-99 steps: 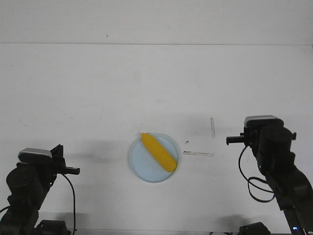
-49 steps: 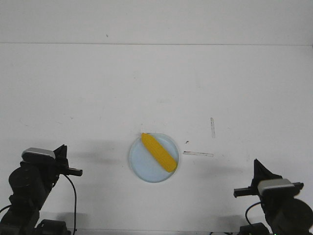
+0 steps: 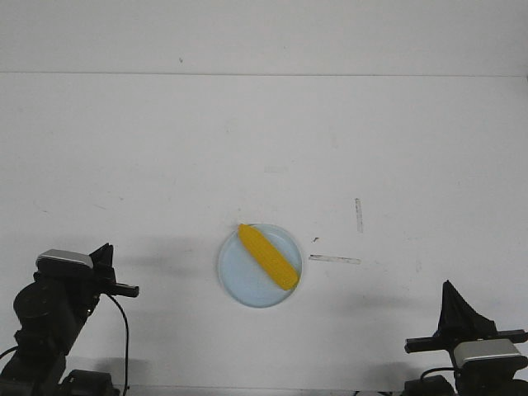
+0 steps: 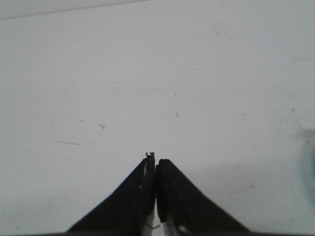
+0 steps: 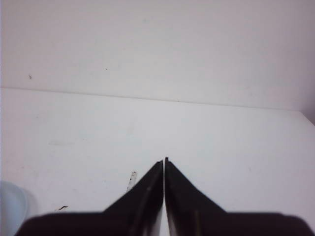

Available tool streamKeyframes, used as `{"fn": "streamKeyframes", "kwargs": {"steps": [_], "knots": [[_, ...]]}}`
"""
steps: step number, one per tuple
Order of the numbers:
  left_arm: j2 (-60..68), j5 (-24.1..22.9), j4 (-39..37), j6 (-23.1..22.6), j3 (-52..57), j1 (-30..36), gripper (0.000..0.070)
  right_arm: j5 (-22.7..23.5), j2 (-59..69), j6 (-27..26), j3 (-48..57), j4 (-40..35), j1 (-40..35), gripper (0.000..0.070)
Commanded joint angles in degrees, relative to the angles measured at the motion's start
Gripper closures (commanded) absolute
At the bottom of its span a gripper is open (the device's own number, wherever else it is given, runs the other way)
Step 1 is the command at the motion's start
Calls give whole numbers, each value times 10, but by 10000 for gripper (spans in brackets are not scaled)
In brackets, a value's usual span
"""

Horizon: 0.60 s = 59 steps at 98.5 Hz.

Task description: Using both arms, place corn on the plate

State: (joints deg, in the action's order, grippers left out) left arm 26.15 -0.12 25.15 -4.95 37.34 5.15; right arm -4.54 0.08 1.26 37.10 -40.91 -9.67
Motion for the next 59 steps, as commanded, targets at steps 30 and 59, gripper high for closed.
{"fn": "streamKeyframes", "kwargs": {"steps": [30, 59], "knots": [[-9, -1, -29, 0, 7, 1, 700, 0, 0, 1, 4, 6, 0, 687], [-9, -1, -28, 1, 6, 1, 700, 0, 0, 1, 4, 6, 0, 687]]}}
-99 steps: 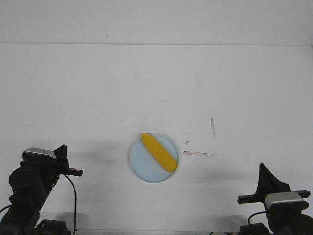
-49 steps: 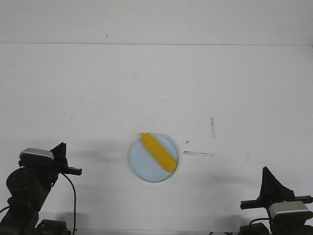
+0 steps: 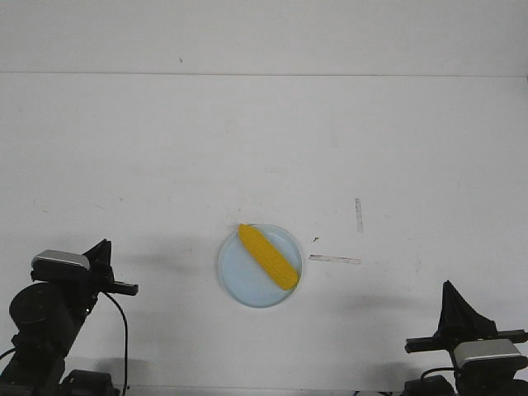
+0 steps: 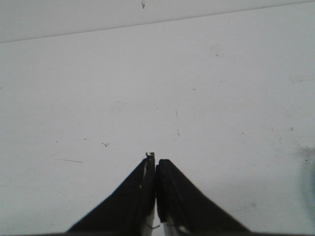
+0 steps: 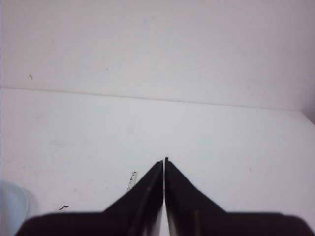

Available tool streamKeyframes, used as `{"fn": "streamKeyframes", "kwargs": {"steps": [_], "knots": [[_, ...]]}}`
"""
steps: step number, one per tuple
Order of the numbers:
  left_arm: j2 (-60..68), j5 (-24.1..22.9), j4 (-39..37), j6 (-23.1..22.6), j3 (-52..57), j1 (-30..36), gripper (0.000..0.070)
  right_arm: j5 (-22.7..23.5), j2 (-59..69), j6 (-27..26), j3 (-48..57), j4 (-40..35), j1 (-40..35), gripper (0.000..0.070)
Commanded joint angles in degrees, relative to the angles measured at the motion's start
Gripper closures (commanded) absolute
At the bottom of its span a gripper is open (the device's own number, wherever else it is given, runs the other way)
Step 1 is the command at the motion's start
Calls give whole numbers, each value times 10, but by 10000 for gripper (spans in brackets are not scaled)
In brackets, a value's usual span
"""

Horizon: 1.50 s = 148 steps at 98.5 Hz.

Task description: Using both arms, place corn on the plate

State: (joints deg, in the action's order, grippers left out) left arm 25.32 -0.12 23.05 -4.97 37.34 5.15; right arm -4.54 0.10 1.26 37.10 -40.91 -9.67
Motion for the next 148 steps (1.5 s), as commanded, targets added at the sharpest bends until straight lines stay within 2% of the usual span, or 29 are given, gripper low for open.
{"fn": "streamKeyframes", "kwargs": {"steps": [1, 11, 33, 51, 64, 148], "knots": [[-2, -1, -8, 1, 6, 1, 700, 0, 0, 1, 4, 6, 0, 687], [-20, -1, -44, 2, -16, -7, 700, 0, 0, 1, 4, 6, 0, 687], [-128, -1, -211, 2, -178, -32, 700, 0, 0, 1, 4, 6, 0, 687], [-243, 2, -236, 58, -301, -42, 700, 0, 0, 1, 4, 6, 0, 687], [-252, 5, -286, 59, -364, -42, 700, 1, 0, 1, 5, 6, 0, 687], [-251, 10, -274, 57, -366, -42, 699, 0, 0, 1, 5, 16, -1, 687]]}}
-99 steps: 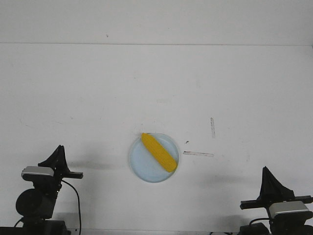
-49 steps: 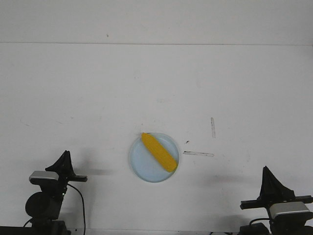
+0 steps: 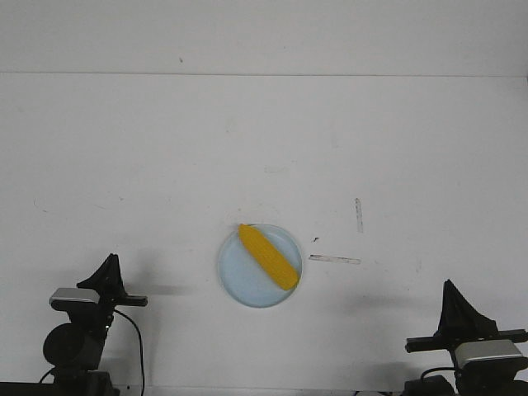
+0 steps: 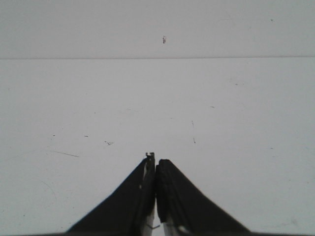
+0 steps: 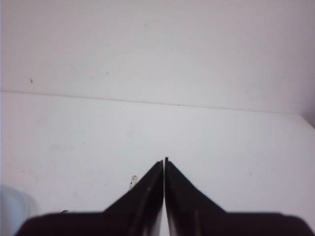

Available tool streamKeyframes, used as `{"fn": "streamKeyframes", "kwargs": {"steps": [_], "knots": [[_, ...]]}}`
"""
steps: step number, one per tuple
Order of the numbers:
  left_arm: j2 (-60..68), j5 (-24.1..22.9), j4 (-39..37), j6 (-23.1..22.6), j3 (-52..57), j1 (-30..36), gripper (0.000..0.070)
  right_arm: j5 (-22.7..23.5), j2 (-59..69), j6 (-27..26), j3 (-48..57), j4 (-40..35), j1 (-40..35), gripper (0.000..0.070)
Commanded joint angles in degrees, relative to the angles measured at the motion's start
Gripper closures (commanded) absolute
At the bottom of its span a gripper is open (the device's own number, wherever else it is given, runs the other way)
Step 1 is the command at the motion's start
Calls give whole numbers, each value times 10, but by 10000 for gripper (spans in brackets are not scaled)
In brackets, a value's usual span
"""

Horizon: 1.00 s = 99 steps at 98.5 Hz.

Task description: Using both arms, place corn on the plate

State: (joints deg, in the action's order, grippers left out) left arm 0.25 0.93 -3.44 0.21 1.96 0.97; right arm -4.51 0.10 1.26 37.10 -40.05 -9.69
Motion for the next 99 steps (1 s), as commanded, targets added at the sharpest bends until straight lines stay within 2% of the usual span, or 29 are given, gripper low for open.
{"fn": "streamKeyframes", "kwargs": {"steps": [1, 10, 28, 41, 54, 69, 81, 99], "knots": [[-1, 0, -9, 5, -12, 0, 699, 0, 0, 1, 5, 7, -1, 687], [-1, 0, -9, 5, -12, 0, 699, 1, 0, 0, 3, 19, 0, 687], [-1, 0, -9, 5, -12, 0, 699, 1, 23, 5, -44, 118, 36, 687], [-1, 0, -9, 5, -12, 0, 699, 3, 19, 2, -119, 162, 85, 687], [-1, 0, -9, 5, -12, 0, 699, 38, 4, -4, -208, 209, 127, 687], [-1, 0, -9, 5, -12, 0, 699, 42, 0, -4, -295, 274, 137, 687], [-1, 0, -9, 5, -12, 0, 699, 47, 0, -4, -364, 360, 134, 687], [-1, 0, -9, 5, -12, 0, 699, 51, 0, -8, -364, 346, 132, 687]]}}
